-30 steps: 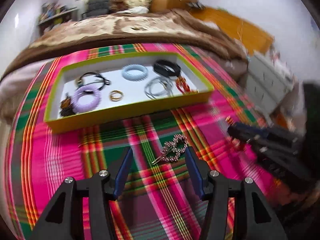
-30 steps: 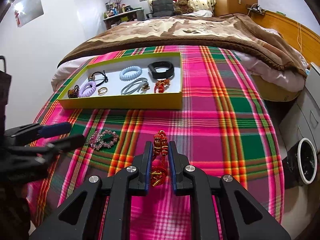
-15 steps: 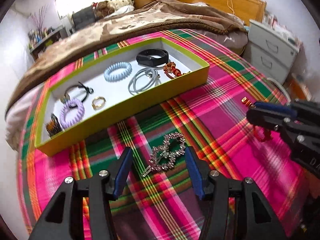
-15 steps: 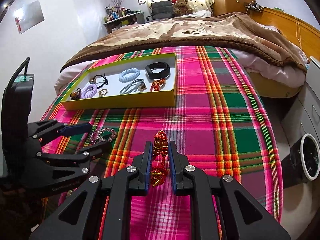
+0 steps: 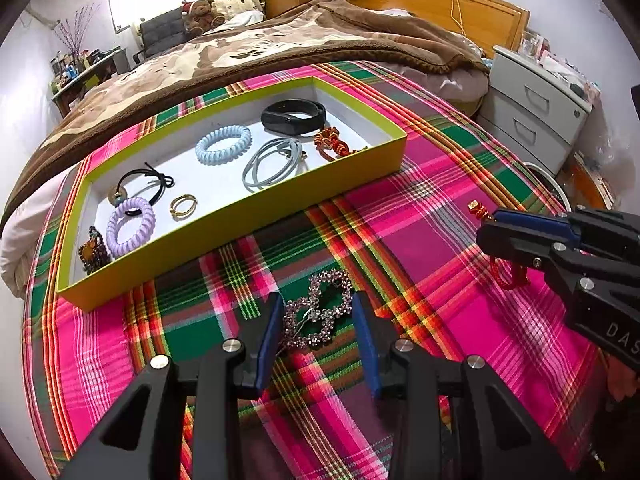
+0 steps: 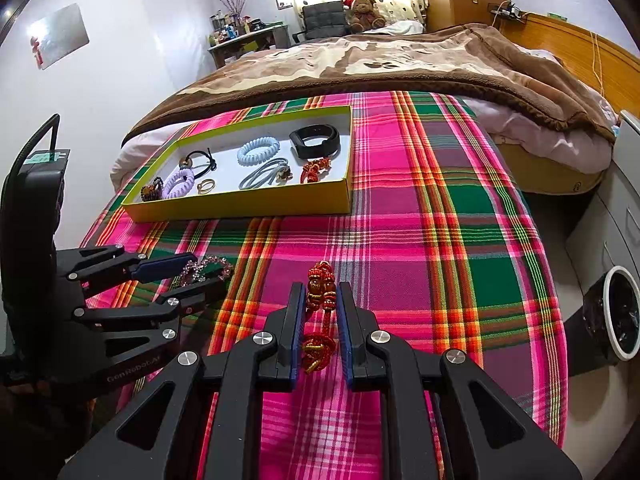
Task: Organize jewelry
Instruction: 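Grasp the pink rhinestone clip with the left tool while the right tool holds the red strand, then carry the pink clip with the left tool while the right tool carries the red strand into the box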
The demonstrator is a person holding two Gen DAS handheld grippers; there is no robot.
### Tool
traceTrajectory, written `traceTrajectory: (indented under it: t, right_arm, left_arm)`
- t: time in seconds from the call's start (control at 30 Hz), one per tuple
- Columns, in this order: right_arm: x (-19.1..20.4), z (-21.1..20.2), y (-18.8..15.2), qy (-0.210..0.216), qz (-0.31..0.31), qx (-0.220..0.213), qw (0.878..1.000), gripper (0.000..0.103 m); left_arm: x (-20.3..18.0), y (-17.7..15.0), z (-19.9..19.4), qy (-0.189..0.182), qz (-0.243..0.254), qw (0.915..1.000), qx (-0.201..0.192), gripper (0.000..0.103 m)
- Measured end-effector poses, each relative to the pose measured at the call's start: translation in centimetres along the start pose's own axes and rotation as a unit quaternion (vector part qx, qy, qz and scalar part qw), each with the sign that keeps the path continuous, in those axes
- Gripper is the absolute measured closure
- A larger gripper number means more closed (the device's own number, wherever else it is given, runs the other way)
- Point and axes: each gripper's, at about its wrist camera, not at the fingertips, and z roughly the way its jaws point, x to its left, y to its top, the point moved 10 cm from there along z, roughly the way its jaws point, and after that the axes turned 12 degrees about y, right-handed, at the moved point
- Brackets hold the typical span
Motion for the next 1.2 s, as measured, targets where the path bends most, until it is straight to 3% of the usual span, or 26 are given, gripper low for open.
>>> traceTrajectory:
  t: [0.57,1.2]
  right_arm:
    - [0.9,-0.7,0.6,0.002,-0.007,-0.011,1.0,0.087]
    - [3.0,0.1,6.4,0.016,-0.031,-0.034,0.999,0.087]
  left_arm:
    - [2.6,0.8,-2.8,-0.01,-0.065,0.9974,-0.03,0.066]
    - [10.8,4.8,-3.9,0.02,-0.133,0.989,-0.062,0.066]
